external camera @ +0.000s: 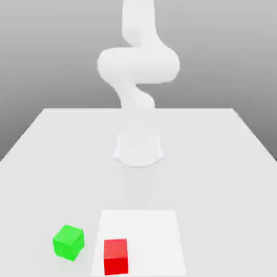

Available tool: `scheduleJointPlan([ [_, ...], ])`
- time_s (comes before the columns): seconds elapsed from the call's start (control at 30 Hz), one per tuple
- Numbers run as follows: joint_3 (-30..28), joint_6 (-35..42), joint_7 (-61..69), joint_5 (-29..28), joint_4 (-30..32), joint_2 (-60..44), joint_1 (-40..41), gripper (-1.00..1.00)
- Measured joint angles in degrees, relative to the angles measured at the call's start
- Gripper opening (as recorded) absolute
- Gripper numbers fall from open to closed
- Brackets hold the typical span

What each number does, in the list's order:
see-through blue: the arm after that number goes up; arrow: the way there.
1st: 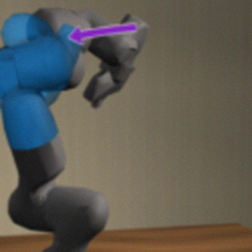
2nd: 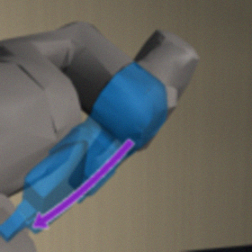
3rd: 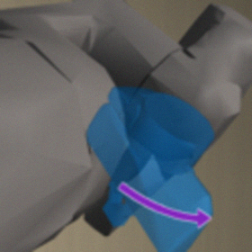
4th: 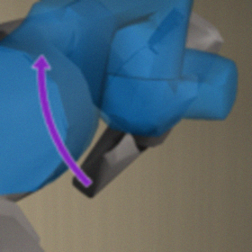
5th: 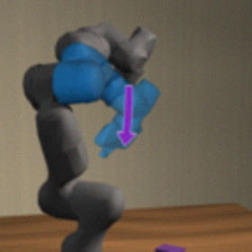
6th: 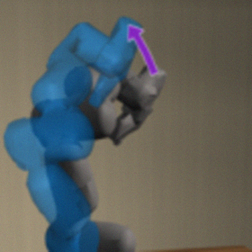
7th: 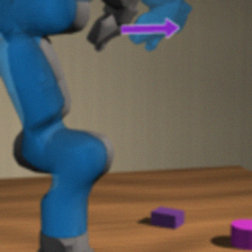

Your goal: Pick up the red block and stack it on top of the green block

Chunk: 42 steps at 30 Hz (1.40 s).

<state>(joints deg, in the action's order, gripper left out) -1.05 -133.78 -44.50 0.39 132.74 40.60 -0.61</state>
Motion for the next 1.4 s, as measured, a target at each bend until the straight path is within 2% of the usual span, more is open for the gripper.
scheduleJointPlan([
  [0.57, -4.90, -13.64, 9.71, 3.48, 6.49, -35.69, -1.69, 0.00],
  [0.8, -5.33, -19.27, 12.25, 2.91, 9.17, -50.09, -0.64, 0.00],
  [0.97, -3.87, -27.00, 13.99, 4.64, 8.27, -60.45, 0.65, 0.00],
  [1.0, -3.47, -28.32, 14.23, 4.96, 8.03, -62.04, 0.98, -1.00],
  [1.23, -3.40, -28.40, 14.18, 4.90, 8.01, -62.19, 1.05, -1.00],
  [1.4, -4.92, -20.99, 12.53, 2.59, 9.56, -53.19, 0.56, -1.00],
])
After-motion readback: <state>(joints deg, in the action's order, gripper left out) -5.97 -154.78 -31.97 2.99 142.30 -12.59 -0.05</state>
